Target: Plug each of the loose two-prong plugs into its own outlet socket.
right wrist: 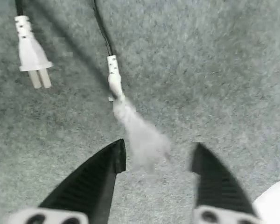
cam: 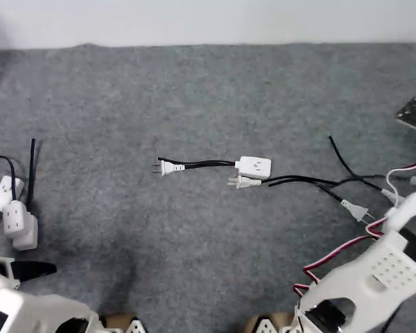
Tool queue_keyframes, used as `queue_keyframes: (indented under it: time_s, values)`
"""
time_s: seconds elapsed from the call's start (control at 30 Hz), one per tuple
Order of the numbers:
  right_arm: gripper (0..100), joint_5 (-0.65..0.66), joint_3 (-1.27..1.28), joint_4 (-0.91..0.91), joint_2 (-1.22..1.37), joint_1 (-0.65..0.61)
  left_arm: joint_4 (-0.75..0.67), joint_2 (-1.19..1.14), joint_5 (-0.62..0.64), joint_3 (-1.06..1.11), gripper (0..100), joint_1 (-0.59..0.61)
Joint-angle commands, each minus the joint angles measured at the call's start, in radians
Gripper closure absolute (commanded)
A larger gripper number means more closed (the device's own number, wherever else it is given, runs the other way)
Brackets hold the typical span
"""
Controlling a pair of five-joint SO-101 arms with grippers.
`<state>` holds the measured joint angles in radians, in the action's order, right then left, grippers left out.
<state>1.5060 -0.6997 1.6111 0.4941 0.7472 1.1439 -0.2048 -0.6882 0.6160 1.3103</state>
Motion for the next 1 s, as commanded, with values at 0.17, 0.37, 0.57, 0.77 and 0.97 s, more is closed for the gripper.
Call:
queue_keyframes:
  time_s: [0.17, 0.37, 0.57, 0.77, 0.97]
  values:
    - [66.0, -0.011, -0.014, 0.102, -0.033, -0.090, -0.083, -0.049, -0.006, 0.056, 57, 0.048]
    - [69.0, -0.106, 0.068, 0.182, -0.096, -0.352, -0.081, -0.049, -0.006, 0.056, 57, 0.048]
    - [69.1, -0.184, 0.137, 0.179, -0.084, -0.644, -0.081, -0.049, -0.006, 0.056, 57, 0.049]
    - [69.0, -0.259, 0.137, 0.176, -0.044, -0.888, -0.084, -0.049, -0.006, 0.056, 57, 0.048]
    - [69.0, -0.264, 0.137, 0.067, 0.081, -0.974, -0.086, -0.051, -0.006, 0.056, 57, 0.048]
